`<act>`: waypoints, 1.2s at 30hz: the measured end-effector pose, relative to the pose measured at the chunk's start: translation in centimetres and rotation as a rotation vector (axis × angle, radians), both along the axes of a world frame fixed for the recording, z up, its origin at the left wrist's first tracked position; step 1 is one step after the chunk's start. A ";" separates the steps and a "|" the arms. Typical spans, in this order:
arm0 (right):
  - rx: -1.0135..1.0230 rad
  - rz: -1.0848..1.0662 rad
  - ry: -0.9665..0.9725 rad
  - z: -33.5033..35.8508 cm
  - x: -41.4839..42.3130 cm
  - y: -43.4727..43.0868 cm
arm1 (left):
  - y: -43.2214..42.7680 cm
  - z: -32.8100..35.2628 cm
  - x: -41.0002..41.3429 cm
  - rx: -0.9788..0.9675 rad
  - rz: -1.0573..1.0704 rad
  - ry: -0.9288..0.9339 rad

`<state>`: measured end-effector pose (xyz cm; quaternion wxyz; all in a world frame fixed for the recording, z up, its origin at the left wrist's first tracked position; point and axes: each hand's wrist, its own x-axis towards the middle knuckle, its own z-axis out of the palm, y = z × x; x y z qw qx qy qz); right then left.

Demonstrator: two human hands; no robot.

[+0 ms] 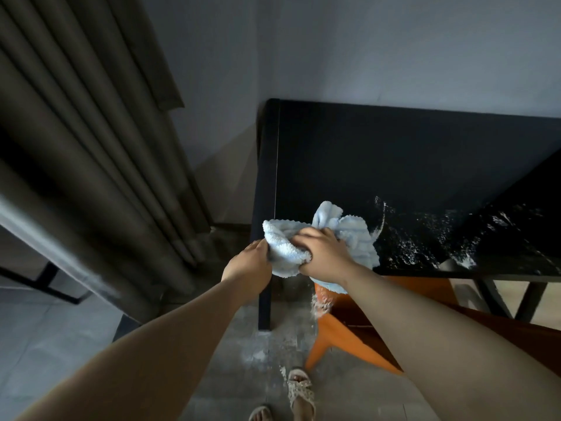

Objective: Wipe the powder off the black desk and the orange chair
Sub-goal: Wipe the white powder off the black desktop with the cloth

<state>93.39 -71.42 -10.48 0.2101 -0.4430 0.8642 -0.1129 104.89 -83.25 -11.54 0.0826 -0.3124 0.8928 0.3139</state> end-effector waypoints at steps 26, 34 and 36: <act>-0.012 0.093 -0.080 0.5 4.9 3.5 | 4.2 0.0 4.4 -0.149 0.039 -0.036; 0.070 0.119 -0.025 0.6 6.0 5.8 | 5.9 0.6 6.0 -0.210 0.110 0.031; 0.040 0.087 -0.023 0.8 5.9 6.4 | 6.2 0.9 6.1 -0.212 0.113 0.018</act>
